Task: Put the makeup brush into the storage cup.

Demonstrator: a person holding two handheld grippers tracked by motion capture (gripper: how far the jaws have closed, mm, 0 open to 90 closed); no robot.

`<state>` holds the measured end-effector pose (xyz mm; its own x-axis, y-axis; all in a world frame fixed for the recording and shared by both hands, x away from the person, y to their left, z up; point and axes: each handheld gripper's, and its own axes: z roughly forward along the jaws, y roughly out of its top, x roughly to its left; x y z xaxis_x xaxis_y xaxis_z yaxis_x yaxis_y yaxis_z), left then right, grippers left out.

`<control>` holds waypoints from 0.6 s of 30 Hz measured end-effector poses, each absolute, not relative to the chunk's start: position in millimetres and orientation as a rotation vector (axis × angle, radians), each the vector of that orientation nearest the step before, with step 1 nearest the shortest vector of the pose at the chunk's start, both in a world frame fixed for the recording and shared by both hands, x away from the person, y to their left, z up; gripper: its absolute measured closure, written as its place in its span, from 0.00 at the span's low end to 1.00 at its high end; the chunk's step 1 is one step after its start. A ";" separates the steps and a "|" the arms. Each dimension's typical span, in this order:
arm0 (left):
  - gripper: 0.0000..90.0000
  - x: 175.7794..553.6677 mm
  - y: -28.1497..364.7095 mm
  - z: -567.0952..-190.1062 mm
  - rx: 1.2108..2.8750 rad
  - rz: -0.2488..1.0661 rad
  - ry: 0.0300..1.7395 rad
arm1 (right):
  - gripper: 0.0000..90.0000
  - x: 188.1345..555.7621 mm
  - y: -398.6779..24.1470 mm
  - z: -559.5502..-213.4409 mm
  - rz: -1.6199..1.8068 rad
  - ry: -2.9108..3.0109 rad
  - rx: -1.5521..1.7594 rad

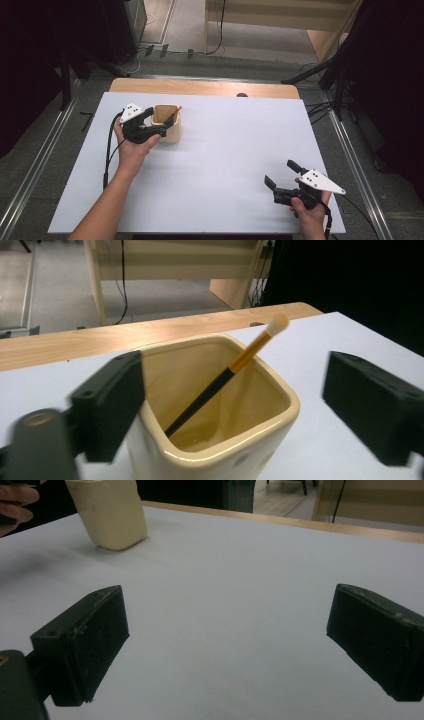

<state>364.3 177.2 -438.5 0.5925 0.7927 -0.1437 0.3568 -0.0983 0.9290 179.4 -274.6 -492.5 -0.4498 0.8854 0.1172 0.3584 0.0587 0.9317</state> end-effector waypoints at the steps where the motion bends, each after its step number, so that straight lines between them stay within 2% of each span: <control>1: 0.03 363.4 178.4 -438.1 1.693 0.480 0.960 | 0.04 179.4 -274.6 -492.5 1.388 1.846 1.237; 2: 0.00 362.1 180.4 -437.8 1.690 0.474 0.953 | 0.04 179.4 -274.4 -492.5 1.388 1.845 1.236; 18: 0.00 329.7 205.1 -441.7 1.654 0.482 0.903 | 0.04 179.2 -274.4 -492.0 1.389 1.842 1.232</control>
<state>329.7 205.1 -441.7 0.6217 0.7698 -0.1445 0.3089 -0.0715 0.9484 179.2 -274.4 -492.0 -0.4513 0.8852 0.1130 0.3519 0.0602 0.9341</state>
